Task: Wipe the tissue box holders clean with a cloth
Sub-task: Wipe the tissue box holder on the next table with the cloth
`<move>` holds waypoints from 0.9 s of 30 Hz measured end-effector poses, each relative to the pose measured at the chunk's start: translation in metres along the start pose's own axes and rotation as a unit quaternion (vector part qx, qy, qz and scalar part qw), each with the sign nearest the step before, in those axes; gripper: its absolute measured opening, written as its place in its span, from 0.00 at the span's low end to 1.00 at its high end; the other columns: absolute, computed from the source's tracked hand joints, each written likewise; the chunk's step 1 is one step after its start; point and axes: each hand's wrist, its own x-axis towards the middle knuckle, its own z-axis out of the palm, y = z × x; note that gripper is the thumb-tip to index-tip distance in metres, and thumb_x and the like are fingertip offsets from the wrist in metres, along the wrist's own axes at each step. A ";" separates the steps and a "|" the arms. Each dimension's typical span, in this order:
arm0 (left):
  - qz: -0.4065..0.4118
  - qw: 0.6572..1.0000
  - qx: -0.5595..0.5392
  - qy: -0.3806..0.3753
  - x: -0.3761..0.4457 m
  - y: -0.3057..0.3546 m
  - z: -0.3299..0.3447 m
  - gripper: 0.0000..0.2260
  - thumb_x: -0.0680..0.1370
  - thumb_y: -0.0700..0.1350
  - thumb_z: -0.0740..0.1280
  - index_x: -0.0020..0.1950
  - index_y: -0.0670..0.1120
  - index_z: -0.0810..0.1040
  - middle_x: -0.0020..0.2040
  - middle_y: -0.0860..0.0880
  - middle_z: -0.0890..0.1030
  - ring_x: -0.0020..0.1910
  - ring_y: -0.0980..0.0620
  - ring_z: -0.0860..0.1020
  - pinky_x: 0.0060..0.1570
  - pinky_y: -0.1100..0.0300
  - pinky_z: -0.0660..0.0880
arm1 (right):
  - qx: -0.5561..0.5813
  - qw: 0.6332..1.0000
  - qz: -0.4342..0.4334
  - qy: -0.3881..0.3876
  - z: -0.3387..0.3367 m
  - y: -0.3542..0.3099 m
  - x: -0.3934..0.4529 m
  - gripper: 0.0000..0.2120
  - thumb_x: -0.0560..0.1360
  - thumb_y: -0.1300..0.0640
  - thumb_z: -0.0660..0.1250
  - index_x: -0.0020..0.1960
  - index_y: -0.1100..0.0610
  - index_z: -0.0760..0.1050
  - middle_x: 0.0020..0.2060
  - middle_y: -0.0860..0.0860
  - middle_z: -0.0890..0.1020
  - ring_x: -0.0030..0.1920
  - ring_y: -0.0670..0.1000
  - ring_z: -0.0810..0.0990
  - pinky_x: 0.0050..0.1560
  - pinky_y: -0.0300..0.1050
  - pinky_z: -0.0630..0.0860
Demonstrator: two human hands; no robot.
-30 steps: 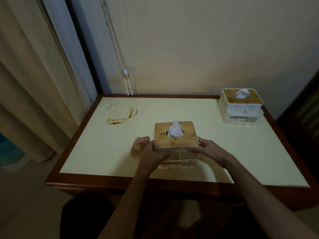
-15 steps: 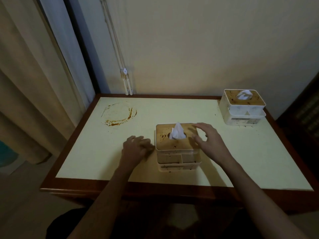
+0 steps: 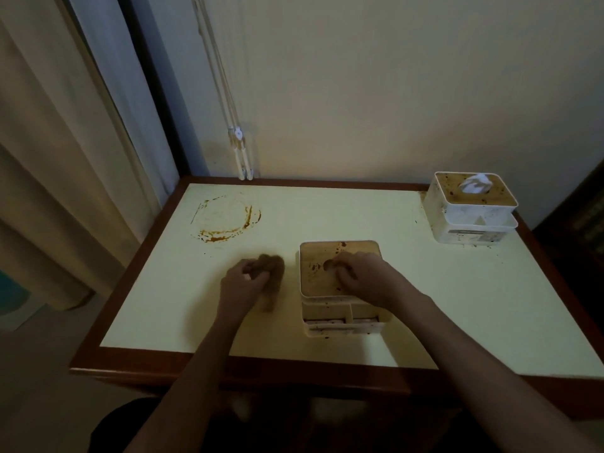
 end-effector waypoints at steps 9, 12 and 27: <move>0.019 0.967 -0.253 -0.018 -0.001 0.054 -0.021 0.17 0.78 0.46 0.66 0.65 0.46 0.68 0.50 0.49 0.80 0.41 0.57 0.83 0.36 0.65 0.79 | 0.016 0.994 0.073 0.085 -0.022 0.005 -0.007 0.10 0.80 0.53 0.56 0.56 0.50 0.74 0.47 0.50 0.74 0.45 0.47 0.73 0.43 0.42 0.67; 0.085 0.984 -0.157 -0.028 0.004 0.071 -0.015 0.20 0.77 0.49 0.67 0.67 0.49 0.67 0.54 0.46 0.79 0.46 0.51 0.82 0.37 0.57 0.81 | 0.013 0.994 0.061 0.087 -0.031 0.037 -0.007 0.12 0.79 0.56 0.59 0.60 0.49 0.75 0.53 0.49 0.77 0.54 0.48 0.72 0.51 0.41 0.64; 0.323 0.880 0.272 -0.219 0.021 0.080 -0.002 0.23 0.76 0.45 0.69 0.70 0.43 0.70 0.70 0.39 0.66 0.64 0.43 0.72 0.58 0.55 0.73 | -0.033 0.987 0.035 -0.155 -0.044 0.065 -0.014 0.42 0.70 0.35 0.67 0.76 0.40 0.49 0.76 0.41 0.49 0.73 0.56 0.52 0.71 0.59 0.55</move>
